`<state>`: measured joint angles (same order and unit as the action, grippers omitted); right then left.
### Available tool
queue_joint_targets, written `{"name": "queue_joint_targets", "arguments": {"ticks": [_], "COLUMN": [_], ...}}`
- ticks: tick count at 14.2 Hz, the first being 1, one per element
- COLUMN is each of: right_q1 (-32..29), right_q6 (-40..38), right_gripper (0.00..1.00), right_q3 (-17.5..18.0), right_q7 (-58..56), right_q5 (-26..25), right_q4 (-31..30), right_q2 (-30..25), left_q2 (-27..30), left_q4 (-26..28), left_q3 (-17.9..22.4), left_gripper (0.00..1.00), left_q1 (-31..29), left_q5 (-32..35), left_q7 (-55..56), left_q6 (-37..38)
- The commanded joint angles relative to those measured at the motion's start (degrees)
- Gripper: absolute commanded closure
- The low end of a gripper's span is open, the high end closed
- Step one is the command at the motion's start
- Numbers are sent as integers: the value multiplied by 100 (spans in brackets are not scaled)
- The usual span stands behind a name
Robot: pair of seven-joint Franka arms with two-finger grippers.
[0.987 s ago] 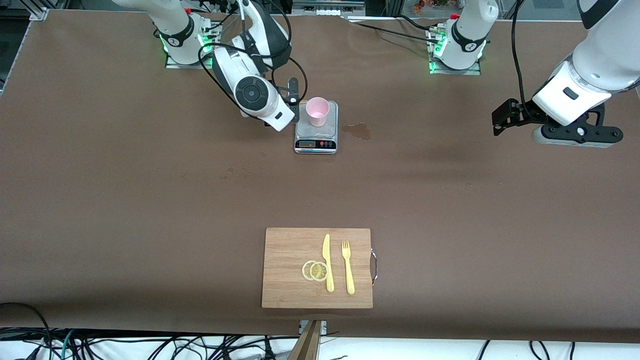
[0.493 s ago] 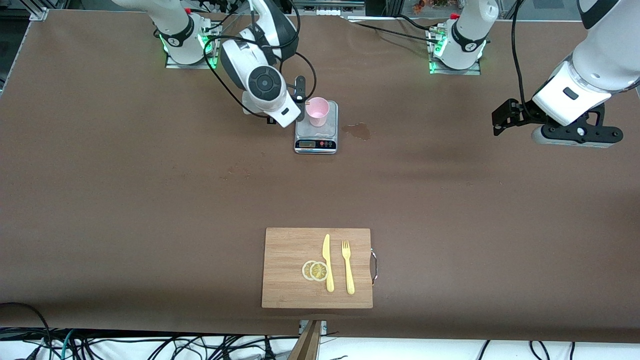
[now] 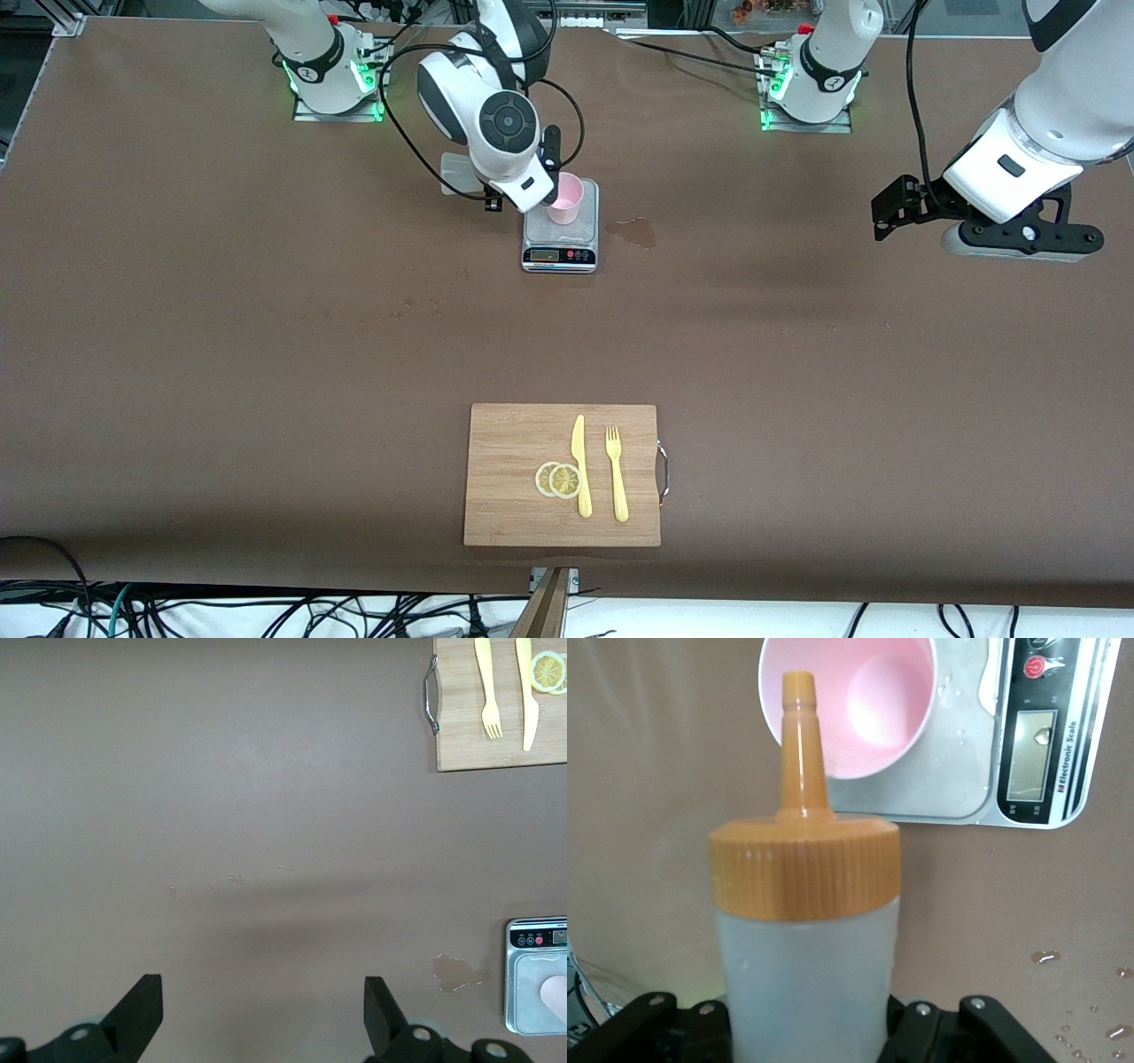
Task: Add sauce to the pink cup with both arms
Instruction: 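Tilt the bottle nozzle into the pink cup with the right gripper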
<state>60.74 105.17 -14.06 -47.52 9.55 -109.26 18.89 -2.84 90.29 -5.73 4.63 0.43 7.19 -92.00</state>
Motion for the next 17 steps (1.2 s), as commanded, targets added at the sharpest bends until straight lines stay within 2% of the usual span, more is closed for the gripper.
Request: {"name": "queue_joint_targets", "arguments": {"ticks": [1, 5, 8, 17], "right_q1": [130, 192, 262, 367], "right_q6": [-260, -321, -523, -752], "right_gripper": [86, 86, 86, 86], "right_q3": [-18, -27, -27, -27], "right_q7": [303, 357, 471, 656], "right_q5": [-348, -577, -981, -1298], "right_q4": [273, 361, 571, 905], "right_q2": [123, 176, 299, 527], "left_q2": [-76, -76, -76, -76], "left_q4": [-152, -152, -152, -144], "left_q3": [2, 2, 2, 2], "left_gripper": [0, 0, 0, 0], "left_q1": [-15, -15, -15, -15], "left_q5": [-43, -43, -43, -43], "left_q7": [-69, -51, -60, -86], "left_q6": [51, 51, 51, 51]}}
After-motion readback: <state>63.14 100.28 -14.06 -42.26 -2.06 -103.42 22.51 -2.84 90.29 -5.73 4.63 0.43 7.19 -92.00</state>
